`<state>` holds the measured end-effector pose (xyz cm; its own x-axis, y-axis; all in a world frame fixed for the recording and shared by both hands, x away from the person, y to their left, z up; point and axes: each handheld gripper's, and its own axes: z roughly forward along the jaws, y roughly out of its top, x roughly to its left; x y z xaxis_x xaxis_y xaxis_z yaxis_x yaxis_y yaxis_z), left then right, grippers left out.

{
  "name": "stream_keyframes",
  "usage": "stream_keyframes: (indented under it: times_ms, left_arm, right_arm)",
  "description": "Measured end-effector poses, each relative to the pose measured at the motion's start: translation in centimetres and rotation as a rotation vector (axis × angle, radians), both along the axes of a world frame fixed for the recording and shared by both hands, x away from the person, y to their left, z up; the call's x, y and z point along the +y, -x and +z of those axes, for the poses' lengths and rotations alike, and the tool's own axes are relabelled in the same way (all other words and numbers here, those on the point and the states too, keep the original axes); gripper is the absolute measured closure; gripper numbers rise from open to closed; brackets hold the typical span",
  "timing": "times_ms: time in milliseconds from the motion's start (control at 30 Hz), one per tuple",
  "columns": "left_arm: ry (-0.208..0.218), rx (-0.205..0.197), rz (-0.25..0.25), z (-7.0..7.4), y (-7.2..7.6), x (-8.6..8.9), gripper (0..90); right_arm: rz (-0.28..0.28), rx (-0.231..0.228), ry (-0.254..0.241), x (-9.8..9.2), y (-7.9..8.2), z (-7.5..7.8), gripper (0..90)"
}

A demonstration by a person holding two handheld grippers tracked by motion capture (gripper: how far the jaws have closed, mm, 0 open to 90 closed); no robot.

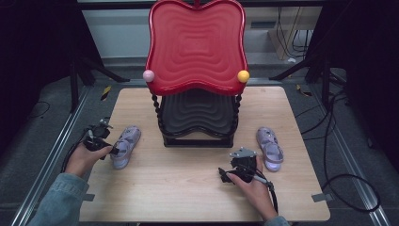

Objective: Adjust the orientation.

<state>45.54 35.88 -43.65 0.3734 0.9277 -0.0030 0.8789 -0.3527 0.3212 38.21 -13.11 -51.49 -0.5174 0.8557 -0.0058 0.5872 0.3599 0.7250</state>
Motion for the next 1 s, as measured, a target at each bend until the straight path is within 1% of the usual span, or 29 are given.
stream_keyframes:
  times_ms: [67,133,233,333,433,467,500,633,700,733,767,800,833,867,900,933,967,1000]
  left_arm:
    - [0.002,0.007,0.001,-0.2,-0.1,0.2,63.3]
    - [0.01,0.018,-0.006,-0.3,-0.2,0.4,65.4]
    - [0.019,0.023,-0.008,-0.4,-0.3,0.5,71.5]
    - [0.023,0.043,-0.017,-0.7,-0.6,0.6,73.9]
    - [0.015,0.043,-0.028,-0.7,-0.7,0.5,75.4]
    - [0.009,0.046,-0.033,-0.7,-0.7,0.5,77.6]
    - [-0.008,0.046,-0.038,-0.7,-0.8,0.4,78.6]
    - [-0.009,0.04,-0.036,-0.6,-0.7,0.6,81.5]
    - [0.001,0.031,-0.032,-0.4,-0.5,0.8,82.0]
    - [0.009,0.018,-0.04,0.1,0.0,1.0,82.2]
    - [0.009,0.018,-0.04,0.1,0.0,1.0,82.3]
    - [0.026,0.003,-0.055,0.6,0.7,0.9,82.3]
    - [0.026,0.003,-0.055,0.6,0.7,0.9,82.3]
    - [0.025,-0.014,-0.089,1.3,1.8,0.7,82.3]
    - [0.025,-0.014,-0.089,1.3,1.8,0.7,82.3]
    - [0.026,-0.035,-0.129,2.0,3.1,0.1,82.3]
    - [0.026,-0.035,-0.129,2.0,3.1,0.1,82.3]
    - [0.037,-0.054,-0.172,2.6,4.3,-0.8,82.3]
  right_arm:
    - [0.0,0.0,-0.001,0.0,0.0,0.0,1.4]
    - [0.001,0.0,0.0,0.0,0.0,0.0,1.3]
    - [0.0,0.0,-0.001,0.0,0.0,0.0,1.3]
    - [0.002,0.0,-0.002,0.0,0.0,0.0,1.4]
    - [0.002,0.0,0.0,0.0,0.0,0.0,1.4]
    - [0.003,0.0,-0.002,0.0,0.0,0.0,1.4]
    - [0.004,0.0,-0.002,0.0,0.0,0.0,1.4]
    - [0.006,0.001,-0.002,-0.1,0.0,0.0,1.4]
    - [0.008,0.0,-0.002,-0.1,0.0,0.0,1.4]
    - [0.008,0.001,-0.002,-0.1,0.0,0.0,1.4]
    - [0.008,0.001,-0.002,-0.1,0.0,0.0,1.4]
    - [0.008,0.0,-0.002,-0.1,0.0,0.0,1.4]
    - [0.008,0.0,-0.002,-0.1,0.0,0.0,1.4]
    - [0.008,0.0,-0.002,-0.1,0.0,0.0,1.4]
    - [0.008,0.0,-0.002,-0.1,0.0,0.0,1.4]
    - [0.008,0.001,-0.002,-0.1,0.0,0.0,1.3]
    - [0.008,0.001,-0.002,-0.1,0.0,0.0,1.3]
    - [0.009,0.0,-0.002,-0.1,0.0,0.0,1.3]
